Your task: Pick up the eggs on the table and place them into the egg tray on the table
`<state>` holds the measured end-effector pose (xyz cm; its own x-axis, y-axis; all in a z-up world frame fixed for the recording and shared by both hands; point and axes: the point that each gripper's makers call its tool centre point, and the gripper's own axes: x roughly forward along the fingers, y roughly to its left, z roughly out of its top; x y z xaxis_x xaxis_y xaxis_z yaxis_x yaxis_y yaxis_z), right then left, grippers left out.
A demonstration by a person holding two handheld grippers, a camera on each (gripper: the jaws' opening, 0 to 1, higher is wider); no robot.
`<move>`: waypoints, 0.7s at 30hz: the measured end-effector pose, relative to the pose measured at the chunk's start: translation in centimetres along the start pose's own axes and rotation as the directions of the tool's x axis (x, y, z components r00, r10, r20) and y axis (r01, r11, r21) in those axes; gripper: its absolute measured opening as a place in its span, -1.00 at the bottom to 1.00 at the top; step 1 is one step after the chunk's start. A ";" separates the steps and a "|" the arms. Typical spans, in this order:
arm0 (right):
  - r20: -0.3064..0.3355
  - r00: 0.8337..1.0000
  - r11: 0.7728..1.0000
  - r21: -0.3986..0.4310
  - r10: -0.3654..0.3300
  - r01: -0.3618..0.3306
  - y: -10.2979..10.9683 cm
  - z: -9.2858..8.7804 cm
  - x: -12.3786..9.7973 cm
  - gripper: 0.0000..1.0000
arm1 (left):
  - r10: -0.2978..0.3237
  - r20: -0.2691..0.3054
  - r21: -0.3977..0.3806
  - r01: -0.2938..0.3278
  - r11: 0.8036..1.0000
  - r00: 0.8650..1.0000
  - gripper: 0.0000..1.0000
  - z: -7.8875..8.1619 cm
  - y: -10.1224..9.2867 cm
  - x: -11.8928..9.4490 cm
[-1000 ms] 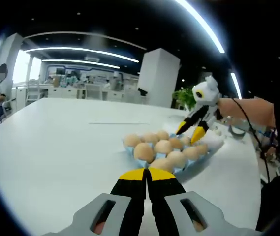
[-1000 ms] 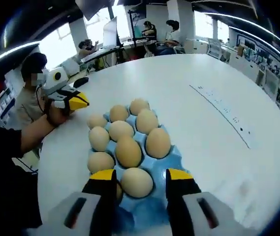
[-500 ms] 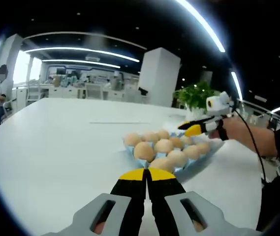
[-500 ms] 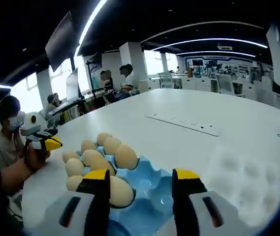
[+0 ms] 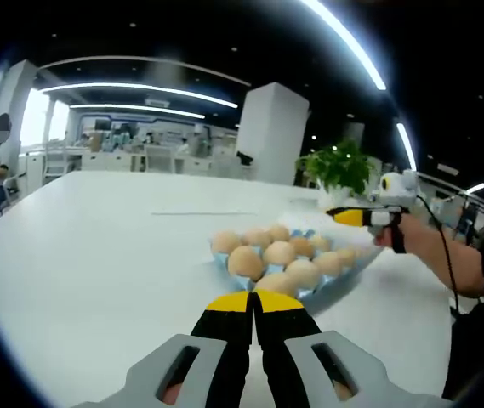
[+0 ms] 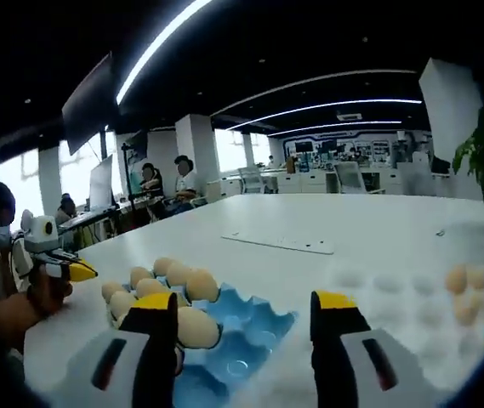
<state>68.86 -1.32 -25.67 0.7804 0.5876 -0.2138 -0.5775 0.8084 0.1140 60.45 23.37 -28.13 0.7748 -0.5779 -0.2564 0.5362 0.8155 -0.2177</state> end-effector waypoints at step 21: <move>-0.020 0.982 0.976 -0.117 -0.189 0.185 -8.7 -1.4 -7.8 0.94 | 0.013 0.002 -0.001 -0.013 1.000 1.000 -0.99 0.0 -0.1 -0.2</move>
<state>67.45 -13.03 -26.35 0.8704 0.4236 -0.2510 -0.4470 0.8935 -0.0423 60.25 23.41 -28.04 0.7825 -0.5668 -0.2575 0.5254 0.8232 -0.2154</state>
